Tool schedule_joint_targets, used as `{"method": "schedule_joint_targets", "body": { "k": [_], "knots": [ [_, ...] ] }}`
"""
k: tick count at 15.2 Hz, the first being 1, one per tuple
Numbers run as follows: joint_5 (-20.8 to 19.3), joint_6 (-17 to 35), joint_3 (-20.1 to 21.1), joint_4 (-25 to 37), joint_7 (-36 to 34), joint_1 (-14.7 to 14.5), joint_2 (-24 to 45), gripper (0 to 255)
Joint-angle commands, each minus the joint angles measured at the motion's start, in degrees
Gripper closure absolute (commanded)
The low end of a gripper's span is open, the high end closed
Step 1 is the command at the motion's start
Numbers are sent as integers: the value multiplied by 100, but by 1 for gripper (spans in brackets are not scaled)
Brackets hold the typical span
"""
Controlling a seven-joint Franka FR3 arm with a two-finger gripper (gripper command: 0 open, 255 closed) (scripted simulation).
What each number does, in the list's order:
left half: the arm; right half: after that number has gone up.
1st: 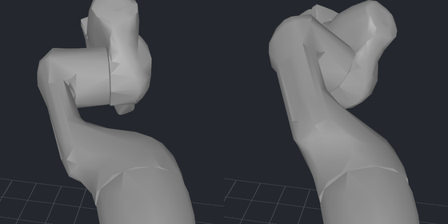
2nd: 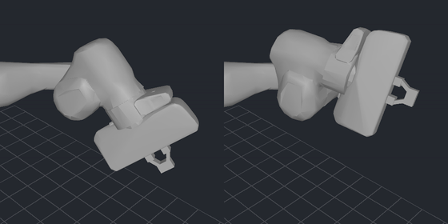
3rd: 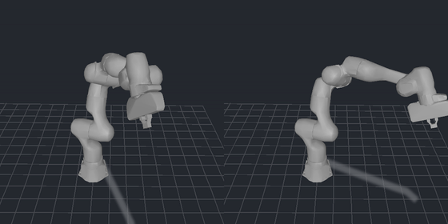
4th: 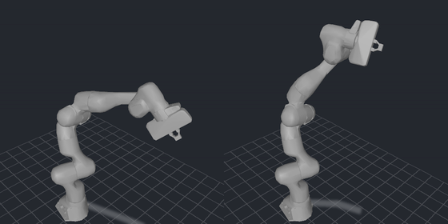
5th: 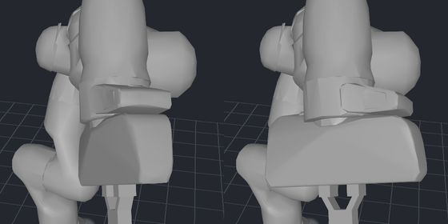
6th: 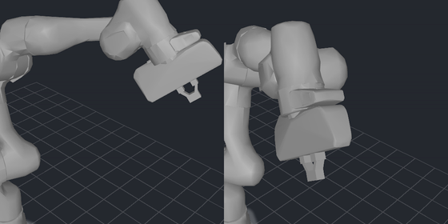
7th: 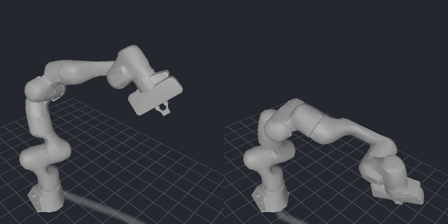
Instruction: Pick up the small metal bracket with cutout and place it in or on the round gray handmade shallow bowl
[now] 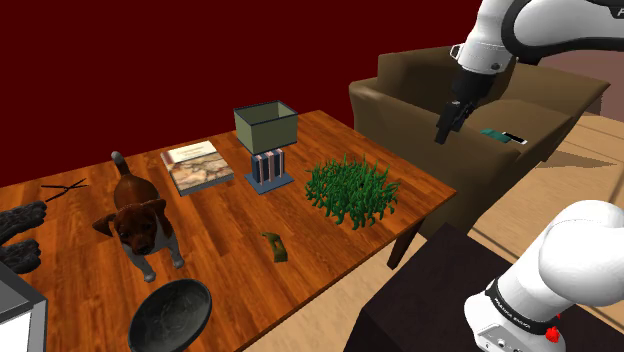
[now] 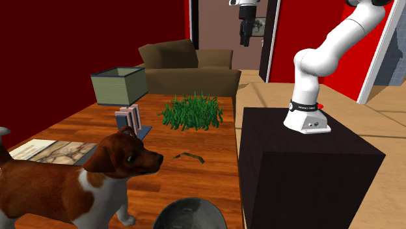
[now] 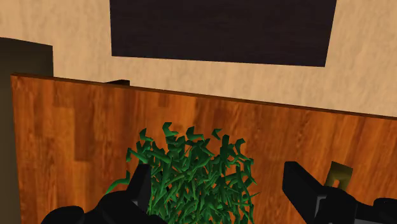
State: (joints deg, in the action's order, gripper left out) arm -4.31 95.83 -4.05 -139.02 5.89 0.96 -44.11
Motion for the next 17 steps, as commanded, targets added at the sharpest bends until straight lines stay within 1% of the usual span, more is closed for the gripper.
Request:
{"method": "schedule_joint_targets", "body": {
  "k": [1, 5, 9, 13, 17],
  "knots": [
    [0, 0, 0, 0, 0, 0, 0, 0],
    [315, 708, 212, -495, -409, -127, 160, 0],
    [638, 1474, 440, -873, -791, -283, 471, 0],
    [963, 2292, 678, -1121, -1144, -460, 942, 0],
    [1279, 3137, 918, -1224, -1465, -645, 1567, 0]
  ]
}}
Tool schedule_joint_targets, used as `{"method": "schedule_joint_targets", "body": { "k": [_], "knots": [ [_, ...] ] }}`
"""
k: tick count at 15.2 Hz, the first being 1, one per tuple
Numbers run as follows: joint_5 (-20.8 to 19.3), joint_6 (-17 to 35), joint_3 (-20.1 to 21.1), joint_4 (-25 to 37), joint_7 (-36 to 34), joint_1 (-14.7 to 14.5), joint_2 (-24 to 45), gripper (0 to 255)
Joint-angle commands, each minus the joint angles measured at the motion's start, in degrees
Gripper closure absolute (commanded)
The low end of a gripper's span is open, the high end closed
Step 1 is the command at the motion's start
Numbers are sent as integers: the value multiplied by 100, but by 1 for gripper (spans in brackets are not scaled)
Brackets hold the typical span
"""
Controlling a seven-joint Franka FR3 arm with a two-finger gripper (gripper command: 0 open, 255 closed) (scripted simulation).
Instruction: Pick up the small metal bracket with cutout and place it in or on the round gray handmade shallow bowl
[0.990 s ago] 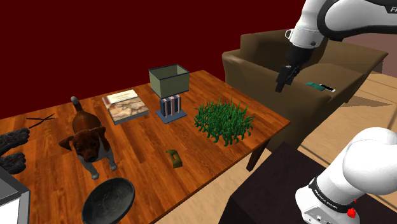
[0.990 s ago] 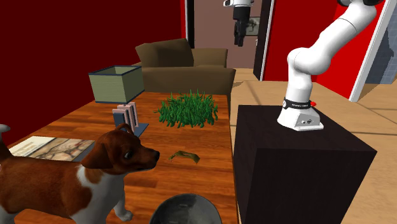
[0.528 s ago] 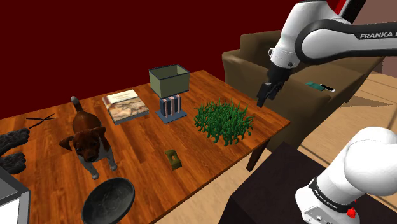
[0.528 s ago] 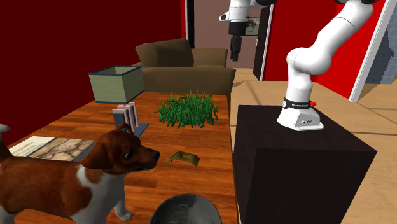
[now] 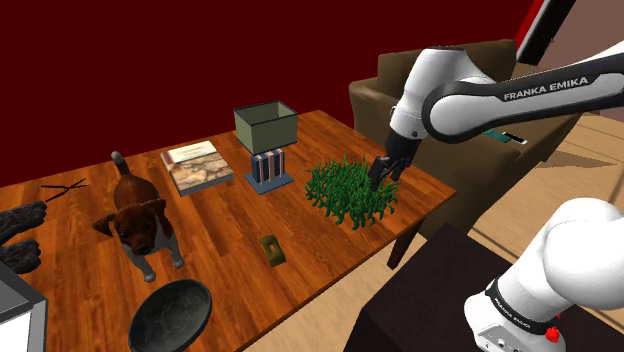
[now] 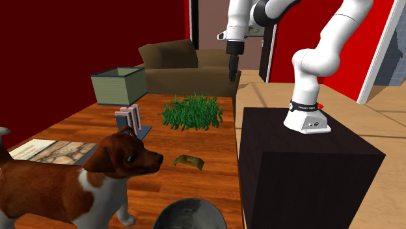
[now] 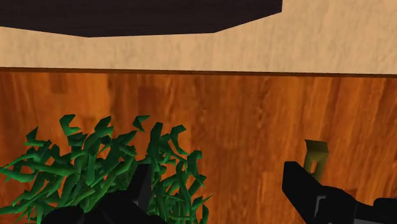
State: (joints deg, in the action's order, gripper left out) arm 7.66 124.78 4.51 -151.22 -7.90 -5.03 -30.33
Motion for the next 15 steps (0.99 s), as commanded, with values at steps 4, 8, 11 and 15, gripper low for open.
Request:
{"method": "schedule_joint_targets", "body": {
  "k": [4, 8, 11, 15],
  "knots": [
    [372, 1080, 296, 47, -376, -223, 943, 0],
    [606, 1870, 517, 249, -650, -380, 1786, 0],
    [721, 2410, 666, 495, -861, -483, 2450, 0],
    [758, 3037, 822, 937, -1178, -613, 3350, 0]
  ]
}}
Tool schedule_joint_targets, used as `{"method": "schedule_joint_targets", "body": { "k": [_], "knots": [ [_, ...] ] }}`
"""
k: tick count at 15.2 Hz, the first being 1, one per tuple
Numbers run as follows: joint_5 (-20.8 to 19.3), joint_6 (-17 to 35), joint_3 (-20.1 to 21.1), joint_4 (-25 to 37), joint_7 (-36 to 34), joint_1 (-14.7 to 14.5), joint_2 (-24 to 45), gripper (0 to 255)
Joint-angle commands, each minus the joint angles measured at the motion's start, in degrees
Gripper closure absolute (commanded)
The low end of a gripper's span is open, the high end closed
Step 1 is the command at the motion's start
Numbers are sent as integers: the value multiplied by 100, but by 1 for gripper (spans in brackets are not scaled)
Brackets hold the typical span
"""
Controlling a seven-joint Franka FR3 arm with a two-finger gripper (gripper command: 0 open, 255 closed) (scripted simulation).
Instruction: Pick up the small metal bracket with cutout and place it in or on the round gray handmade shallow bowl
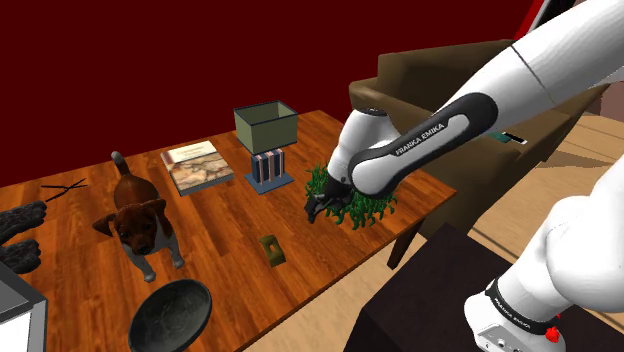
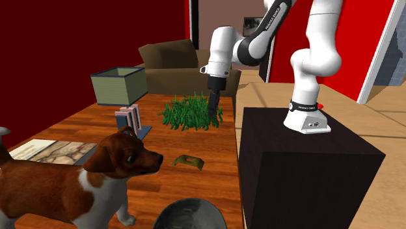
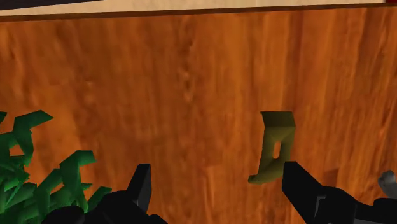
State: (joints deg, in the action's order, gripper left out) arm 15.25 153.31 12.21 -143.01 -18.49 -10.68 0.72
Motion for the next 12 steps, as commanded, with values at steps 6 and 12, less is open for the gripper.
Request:
{"method": "schedule_joint_targets", "body": {
  "k": [6, 12],
  "knots": [
    [-148, 888, 90, 1001, -664, -352, 1571, 0],
    [-270, 1272, -11, 1804, -1005, -660, 2577, 0]
  ]
}}
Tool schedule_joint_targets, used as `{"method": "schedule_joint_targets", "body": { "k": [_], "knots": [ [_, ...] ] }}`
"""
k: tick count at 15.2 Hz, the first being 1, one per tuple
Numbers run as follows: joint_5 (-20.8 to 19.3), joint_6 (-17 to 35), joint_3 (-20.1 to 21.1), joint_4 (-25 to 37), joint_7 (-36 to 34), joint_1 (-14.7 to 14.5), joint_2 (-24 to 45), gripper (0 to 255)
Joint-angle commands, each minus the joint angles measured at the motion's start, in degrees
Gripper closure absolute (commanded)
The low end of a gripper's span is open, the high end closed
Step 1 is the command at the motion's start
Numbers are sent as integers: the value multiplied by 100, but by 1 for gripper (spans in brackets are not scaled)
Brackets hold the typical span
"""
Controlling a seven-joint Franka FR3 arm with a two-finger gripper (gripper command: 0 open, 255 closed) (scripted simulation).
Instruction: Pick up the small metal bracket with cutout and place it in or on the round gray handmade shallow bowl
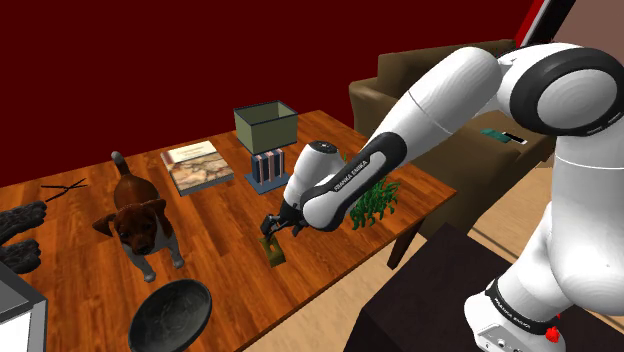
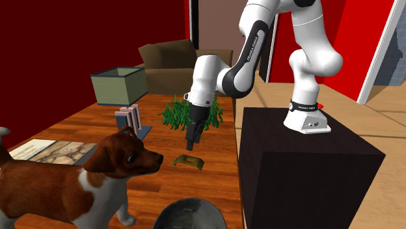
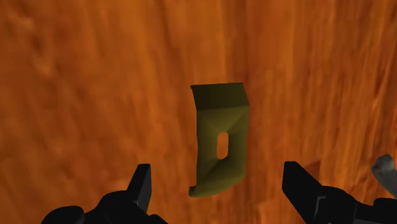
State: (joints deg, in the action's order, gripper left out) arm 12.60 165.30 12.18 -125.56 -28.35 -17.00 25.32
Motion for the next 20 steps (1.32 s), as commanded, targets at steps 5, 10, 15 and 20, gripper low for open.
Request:
{"method": "schedule_joint_targets", "body": {
  "k": [5, 10, 15, 20],
  "knots": [
    [-47, 285, -57, 277, -41, -117, 540, 0],
    [-51, 307, -63, 304, -42, -128, 589, 0],
    [-51, 307, -62, 302, -42, -127, 588, 255],
    [-51, 306, -63, 304, -43, -128, 588, 255]
  ]
}}
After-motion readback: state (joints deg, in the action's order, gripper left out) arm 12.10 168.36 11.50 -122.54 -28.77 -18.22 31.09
